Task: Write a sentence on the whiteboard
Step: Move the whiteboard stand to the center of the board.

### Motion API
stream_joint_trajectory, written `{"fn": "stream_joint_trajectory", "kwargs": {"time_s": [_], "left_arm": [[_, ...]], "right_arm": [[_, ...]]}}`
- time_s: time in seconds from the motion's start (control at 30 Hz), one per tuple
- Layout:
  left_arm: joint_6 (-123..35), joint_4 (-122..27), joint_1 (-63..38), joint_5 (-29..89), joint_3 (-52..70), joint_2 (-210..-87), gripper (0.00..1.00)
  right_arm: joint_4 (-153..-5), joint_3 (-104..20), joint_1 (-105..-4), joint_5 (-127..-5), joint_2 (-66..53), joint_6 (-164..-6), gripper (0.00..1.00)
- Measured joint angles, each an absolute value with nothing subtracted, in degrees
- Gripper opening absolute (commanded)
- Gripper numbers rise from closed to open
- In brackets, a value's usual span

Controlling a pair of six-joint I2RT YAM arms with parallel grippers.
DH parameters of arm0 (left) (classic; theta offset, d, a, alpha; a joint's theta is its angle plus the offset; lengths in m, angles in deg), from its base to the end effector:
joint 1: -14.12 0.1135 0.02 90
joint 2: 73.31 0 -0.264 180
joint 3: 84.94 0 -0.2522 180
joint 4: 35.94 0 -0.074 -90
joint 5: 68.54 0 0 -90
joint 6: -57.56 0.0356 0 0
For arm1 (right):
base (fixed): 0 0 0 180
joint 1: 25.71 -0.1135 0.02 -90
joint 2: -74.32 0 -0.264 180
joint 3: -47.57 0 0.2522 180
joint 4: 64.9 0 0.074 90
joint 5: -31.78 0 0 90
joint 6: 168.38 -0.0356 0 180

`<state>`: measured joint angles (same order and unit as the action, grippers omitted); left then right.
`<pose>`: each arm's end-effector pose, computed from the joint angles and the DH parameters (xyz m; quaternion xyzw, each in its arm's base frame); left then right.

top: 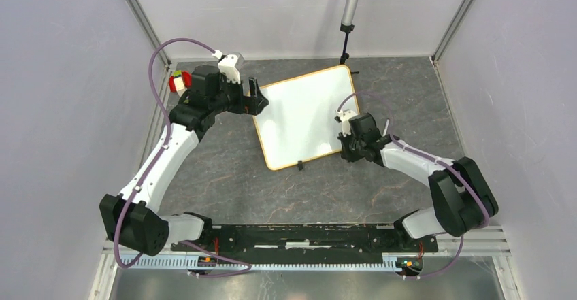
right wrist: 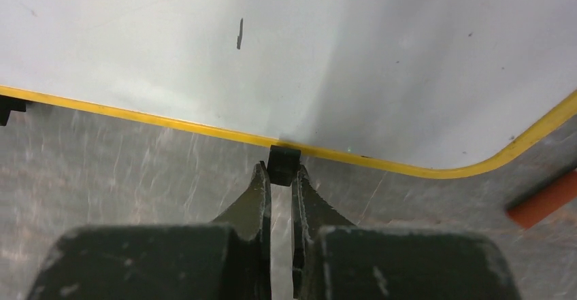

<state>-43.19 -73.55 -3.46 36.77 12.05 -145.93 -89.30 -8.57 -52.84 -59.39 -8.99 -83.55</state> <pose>0.2694 -0.0952 0.3614 0.1197 0.8404 -0.2366 0.4727 0.2504 0.1291 0.1747 -0.1831 0.9263 0.1008 0.3134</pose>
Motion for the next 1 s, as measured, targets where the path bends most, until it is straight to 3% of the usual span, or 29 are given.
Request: {"fn": "stream_joint_trajectory", "kwargs": {"time_s": [0.67,0.9,1.0], "left_arm": [[-43.16,-77.09,-3.46,36.9,10.02,-145.91,1.0],[-43.19,-77.38,-3.46,36.93,9.56,-145.41,1.0],[-43.19,-77.38,-3.46,36.9,9.56,-145.12,1.0]], "right_arm": [[-106.17,4.51,-52.69,-69.09,13.37,-82.64,0.0],[-106.98,6.23,-52.93,-71.5,14.9,-84.8,0.0],[-106.5,7.76,-52.95,-73.66,15.36,-85.65,0.19]]}}
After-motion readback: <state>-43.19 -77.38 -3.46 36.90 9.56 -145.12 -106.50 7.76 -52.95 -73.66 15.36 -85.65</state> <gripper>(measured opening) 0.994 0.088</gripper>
